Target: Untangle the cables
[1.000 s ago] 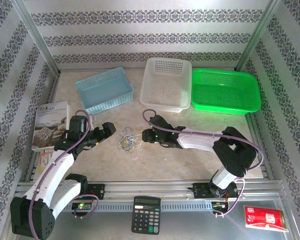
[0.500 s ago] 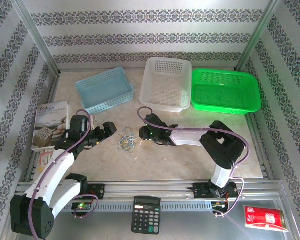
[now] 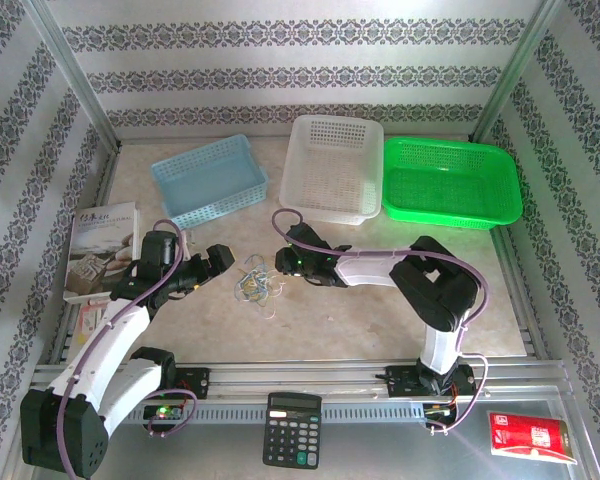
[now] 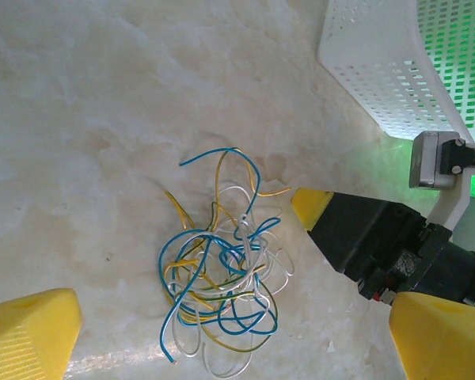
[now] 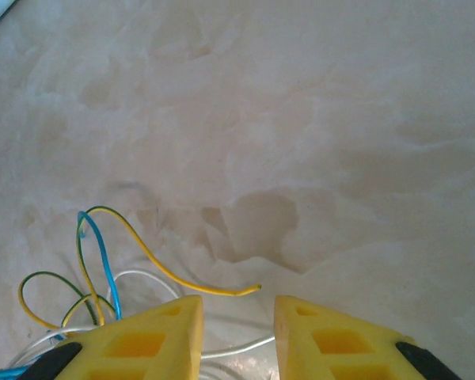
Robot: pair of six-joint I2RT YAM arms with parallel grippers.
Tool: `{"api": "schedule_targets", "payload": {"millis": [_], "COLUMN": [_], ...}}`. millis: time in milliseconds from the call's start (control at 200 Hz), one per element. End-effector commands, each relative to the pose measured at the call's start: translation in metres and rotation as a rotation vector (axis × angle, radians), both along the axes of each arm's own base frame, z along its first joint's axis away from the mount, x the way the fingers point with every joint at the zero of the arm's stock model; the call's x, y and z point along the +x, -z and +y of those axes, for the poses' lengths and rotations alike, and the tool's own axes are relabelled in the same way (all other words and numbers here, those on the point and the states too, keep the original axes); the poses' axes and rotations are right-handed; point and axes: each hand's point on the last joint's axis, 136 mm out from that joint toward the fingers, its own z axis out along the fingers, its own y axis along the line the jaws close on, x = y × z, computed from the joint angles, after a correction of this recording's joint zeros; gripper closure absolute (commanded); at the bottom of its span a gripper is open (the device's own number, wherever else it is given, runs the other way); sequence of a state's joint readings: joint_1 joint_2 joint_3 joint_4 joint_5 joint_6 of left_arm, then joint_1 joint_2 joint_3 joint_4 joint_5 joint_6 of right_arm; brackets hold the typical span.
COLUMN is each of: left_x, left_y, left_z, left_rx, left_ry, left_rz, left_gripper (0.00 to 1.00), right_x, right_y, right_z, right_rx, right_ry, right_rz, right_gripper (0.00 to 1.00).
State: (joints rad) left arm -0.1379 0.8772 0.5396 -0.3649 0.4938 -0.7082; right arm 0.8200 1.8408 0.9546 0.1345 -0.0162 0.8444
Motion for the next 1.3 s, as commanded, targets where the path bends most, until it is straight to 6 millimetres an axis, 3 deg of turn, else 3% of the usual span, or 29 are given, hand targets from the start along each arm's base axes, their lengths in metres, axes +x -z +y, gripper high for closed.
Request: {"api": "schedule_targets", "payload": {"millis": [0, 205, 335, 485, 580, 799, 1059, 1294], "left_x": [0.003, 0.002, 0.001, 0.001, 0.000, 0.000, 0.010, 0.021], "left_y": [-0.002, -0.001, 0.000, 0.002, 0.001, -0.006, -0.018, -0.039], "left_z": [-0.003, -0.003, -0.003, -0.003, -0.003, -0.002, 0.000, -0.008], "left_rx": [0.001, 0.002, 0.003, 0.004, 0.003, 0.017, 0.067, 0.081], "left_ry": [0.013, 0.015, 0.013, 0.014, 0.016, 0.021, 0.046, 0.119], "left_rz": [-0.029, -0.030, -0.030, -0.026, -0.028, -0.053, -0.124, -0.235], "left_gripper": [0.00, 0.00, 0.00, 0.00, 0.00, 0.00, 0.00, 0.00], "right_x": [0.011, 0.010, 0.010, 0.010, 0.010, 0.015, 0.016, 0.012], "right_y": [-0.003, 0.001, 0.003, 0.001, -0.008, -0.069, -0.164, -0.225], "right_z": [0.006, 0.008, 0.010, 0.012, 0.013, 0.017, 0.026, 0.031], "right_rx": [0.032, 0.036, 0.041, 0.047, 0.056, 0.070, 0.127, 0.197], "right_ry": [0.021, 0.015, 0.010, -0.008, -0.031, -0.089, -0.164, -0.194], "right_rz": [-0.001, 0.008, 0.015, 0.010, -0.004, -0.117, -0.268, -0.364], "right_gripper": [0.70, 0.73, 0.80, 1.00, 1.00, 1.00, 1.00, 1.00]}}
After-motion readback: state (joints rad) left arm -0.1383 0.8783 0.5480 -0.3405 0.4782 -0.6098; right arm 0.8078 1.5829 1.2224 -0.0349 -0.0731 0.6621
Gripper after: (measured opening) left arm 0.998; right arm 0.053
